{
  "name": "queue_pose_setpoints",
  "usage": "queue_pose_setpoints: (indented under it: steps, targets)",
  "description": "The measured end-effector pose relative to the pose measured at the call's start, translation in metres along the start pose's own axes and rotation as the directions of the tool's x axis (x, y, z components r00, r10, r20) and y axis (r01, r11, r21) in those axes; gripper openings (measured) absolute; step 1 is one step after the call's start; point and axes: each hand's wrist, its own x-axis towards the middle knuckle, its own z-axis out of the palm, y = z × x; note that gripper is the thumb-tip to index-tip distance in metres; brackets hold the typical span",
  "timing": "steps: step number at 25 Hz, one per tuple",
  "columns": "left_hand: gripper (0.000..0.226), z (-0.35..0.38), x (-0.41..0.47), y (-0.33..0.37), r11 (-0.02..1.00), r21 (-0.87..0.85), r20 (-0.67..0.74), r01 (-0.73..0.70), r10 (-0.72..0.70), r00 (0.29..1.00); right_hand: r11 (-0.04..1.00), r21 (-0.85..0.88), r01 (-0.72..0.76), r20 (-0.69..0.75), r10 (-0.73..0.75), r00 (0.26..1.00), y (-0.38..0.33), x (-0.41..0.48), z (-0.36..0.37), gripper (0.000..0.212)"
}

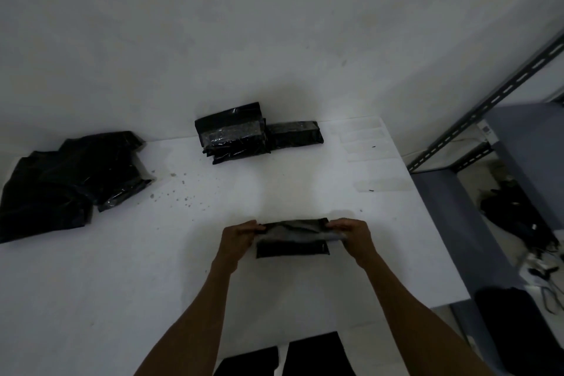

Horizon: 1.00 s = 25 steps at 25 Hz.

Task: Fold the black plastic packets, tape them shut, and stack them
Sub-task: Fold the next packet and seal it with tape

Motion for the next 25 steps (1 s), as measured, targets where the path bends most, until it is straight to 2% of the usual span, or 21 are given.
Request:
queue_pose_setpoints:
  steps: [3, 6, 8, 11, 12, 13, 15, 17, 20, 23, 25]
  targets:
    - [0.032, -0.001, -0.003, -0.007, 0.989, 0.133, -0.005, -0.073, 0.074, 0.997, 0.994, -0.112, 0.002, 0.010, -0.001, 1.000, 0.015, -0.011, 0.001, 0.040]
    - [0.043, 0.002, 0.001, -0.011, 0.965, 0.254, -0.035, -0.063, 0.074, 0.997, 0.978, -0.206, -0.009, 0.040, 0.017, 0.999, 0.021, -0.013, -0.002, 0.051]
    - [0.042, 0.004, 0.002, -0.006, 0.955, 0.293, -0.129, -0.041, 0.082, 0.988, 0.983, -0.174, -0.061, -0.042, 0.055, 0.998, 0.012, -0.013, -0.006, 0.046]
    - [0.014, 0.014, 0.004, 0.001, 0.962, 0.270, -0.297, 0.040, 0.044, 0.954, 0.954, 0.097, -0.285, -0.143, 0.297, 0.944, -0.004, -0.007, 0.000, 0.016]
    - [0.006, 0.018, 0.005, 0.003, 0.967, 0.246, -0.308, 0.065, 0.014, 0.951, 0.924, 0.173, -0.340, -0.128, 0.363, 0.923, -0.008, -0.003, 0.006, 0.016]
    - [0.022, 0.021, 0.008, 0.004, 0.969, 0.224, -0.318, 0.101, -0.025, 0.948, 0.910, 0.205, -0.360, -0.122, 0.389, 0.913, -0.008, 0.004, 0.013, 0.028]
    - [0.047, 0.024, 0.013, 0.006, 0.968, 0.188, -0.326, 0.164, -0.096, 0.941, 0.913, 0.168, -0.372, -0.138, 0.395, 0.908, -0.009, 0.019, 0.024, 0.045]
    - [0.052, 0.026, 0.019, 0.009, 0.969, 0.191, -0.327, 0.160, -0.091, 0.941, 0.921, 0.129, -0.367, -0.143, 0.383, 0.912, -0.017, 0.027, 0.028, 0.042]
    - [0.042, 0.026, 0.025, 0.011, 0.977, 0.172, -0.312, 0.129, -0.070, 0.947, 0.924, 0.089, -0.372, -0.172, 0.382, 0.908, -0.023, 0.032, 0.028, 0.028]
    - [0.029, 0.026, 0.029, 0.013, 0.981, 0.048, -0.382, 0.186, -0.154, 0.911, 0.913, 0.086, -0.398, -0.191, 0.407, 0.893, -0.022, 0.035, 0.025, 0.028]
    - [0.022, 0.027, 0.030, 0.012, 0.978, 0.045, -0.400, 0.204, -0.170, 0.900, 0.900, 0.108, -0.422, -0.194, 0.436, 0.879, -0.015, 0.039, 0.026, 0.031]
